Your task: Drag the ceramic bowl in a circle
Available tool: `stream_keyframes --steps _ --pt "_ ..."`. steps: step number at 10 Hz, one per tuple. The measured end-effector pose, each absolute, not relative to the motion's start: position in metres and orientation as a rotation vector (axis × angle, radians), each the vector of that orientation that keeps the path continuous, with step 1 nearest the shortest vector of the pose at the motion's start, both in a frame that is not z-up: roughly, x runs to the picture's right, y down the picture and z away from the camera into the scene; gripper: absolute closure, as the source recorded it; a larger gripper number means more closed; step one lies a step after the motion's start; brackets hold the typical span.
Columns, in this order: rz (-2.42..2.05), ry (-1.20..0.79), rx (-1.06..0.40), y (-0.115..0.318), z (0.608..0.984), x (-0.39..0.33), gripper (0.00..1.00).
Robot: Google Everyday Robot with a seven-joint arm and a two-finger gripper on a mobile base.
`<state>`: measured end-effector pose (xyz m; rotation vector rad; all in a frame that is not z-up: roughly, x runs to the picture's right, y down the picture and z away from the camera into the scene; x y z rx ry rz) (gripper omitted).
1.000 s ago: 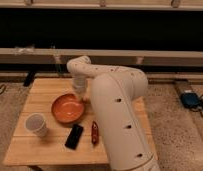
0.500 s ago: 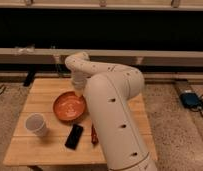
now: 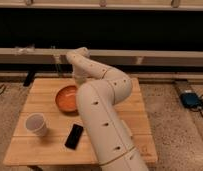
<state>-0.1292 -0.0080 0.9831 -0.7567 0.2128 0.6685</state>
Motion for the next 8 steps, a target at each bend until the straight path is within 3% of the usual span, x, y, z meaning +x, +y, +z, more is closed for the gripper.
stream_keyframes --steps 4,8 --pt "0.659 0.184 -0.746 -0.026 0.996 -0.155 0.82" --pt "0.629 0.039 -0.746 -0.051 0.967 -0.218 0.82"
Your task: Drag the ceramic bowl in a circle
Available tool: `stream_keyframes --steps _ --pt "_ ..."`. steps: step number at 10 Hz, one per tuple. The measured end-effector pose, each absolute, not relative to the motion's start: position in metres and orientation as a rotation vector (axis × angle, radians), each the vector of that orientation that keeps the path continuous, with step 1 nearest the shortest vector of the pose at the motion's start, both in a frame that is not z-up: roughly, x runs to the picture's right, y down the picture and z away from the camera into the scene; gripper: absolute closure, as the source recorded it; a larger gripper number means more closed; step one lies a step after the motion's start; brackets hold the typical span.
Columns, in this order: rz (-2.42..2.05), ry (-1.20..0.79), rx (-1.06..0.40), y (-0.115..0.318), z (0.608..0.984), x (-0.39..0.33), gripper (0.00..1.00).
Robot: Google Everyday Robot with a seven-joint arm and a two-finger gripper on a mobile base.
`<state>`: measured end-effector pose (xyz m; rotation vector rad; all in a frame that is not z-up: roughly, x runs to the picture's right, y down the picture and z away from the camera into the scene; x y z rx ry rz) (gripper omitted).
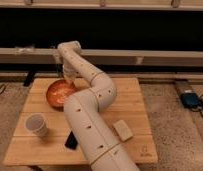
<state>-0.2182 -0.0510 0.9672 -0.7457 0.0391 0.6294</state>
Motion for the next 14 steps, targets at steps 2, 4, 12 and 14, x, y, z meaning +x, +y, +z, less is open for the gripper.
stream_keyframes --steps 2,4,12,14 --pt "0.590 -0.034 -0.751 -0.048 0.935 -0.243 0.82" --pt "0.539 -0.085 -0.766 -0.037 0.915 -0.267 0.82" --pt "0.461 -0.093 -0.799 0.005 0.871 -0.262 0.82" --pt "0.481 -0.054 -0.807 0.018 0.864 -0.243 0.82"
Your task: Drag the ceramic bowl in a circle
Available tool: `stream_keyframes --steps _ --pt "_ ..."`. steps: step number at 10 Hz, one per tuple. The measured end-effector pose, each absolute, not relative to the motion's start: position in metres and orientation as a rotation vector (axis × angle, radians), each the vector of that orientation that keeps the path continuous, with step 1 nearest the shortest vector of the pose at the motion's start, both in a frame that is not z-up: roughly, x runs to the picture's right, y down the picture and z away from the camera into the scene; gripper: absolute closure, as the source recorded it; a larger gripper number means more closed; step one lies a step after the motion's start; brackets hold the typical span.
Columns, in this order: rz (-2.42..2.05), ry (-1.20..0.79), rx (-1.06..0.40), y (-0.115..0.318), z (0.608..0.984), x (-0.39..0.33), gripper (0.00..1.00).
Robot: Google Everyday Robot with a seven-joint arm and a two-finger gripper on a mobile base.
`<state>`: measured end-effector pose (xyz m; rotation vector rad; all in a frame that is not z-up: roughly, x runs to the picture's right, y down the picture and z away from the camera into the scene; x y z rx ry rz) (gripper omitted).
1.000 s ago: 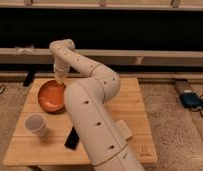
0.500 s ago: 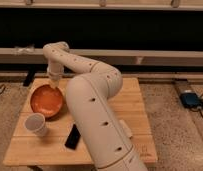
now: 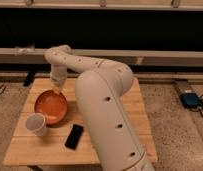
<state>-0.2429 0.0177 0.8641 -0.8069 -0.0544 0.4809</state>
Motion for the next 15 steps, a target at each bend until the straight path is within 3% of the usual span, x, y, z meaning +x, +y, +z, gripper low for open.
stream_keyframes --steps 5,10,15 --pt "0.543 0.093 -0.791 0.037 0.867 -0.187 0.82" --pt "0.588 0.257 -0.703 0.015 0.899 -0.121 0.82" --pt "0.607 0.309 -0.648 0.000 0.935 -0.113 0.82"
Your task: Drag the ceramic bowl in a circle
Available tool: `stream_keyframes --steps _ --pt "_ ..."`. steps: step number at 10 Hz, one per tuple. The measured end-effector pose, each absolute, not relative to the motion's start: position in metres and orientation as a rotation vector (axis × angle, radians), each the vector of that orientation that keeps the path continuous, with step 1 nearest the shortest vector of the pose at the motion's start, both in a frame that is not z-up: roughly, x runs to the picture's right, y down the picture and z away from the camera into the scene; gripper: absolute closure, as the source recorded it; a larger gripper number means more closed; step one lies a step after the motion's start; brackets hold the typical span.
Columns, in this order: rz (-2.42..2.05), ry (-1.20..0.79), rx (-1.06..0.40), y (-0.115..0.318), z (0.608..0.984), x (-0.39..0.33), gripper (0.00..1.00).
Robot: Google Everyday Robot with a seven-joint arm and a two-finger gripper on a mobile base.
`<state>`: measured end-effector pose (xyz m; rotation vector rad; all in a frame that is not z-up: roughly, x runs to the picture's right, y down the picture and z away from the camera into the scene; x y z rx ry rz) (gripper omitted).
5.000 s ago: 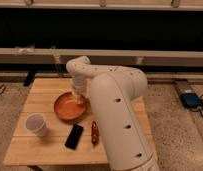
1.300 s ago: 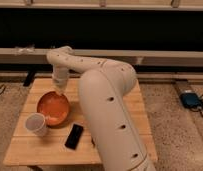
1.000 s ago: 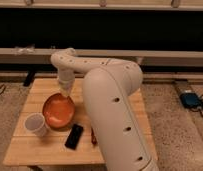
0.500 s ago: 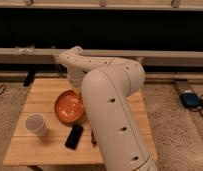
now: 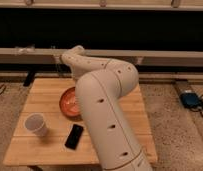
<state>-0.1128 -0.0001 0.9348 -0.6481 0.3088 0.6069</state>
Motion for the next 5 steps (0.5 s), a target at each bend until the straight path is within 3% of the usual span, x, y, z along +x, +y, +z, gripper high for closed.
stream_keyframes --steps 5 --pt "0.655 0.222 -0.622 -0.026 0.957 -0.183 0.82"
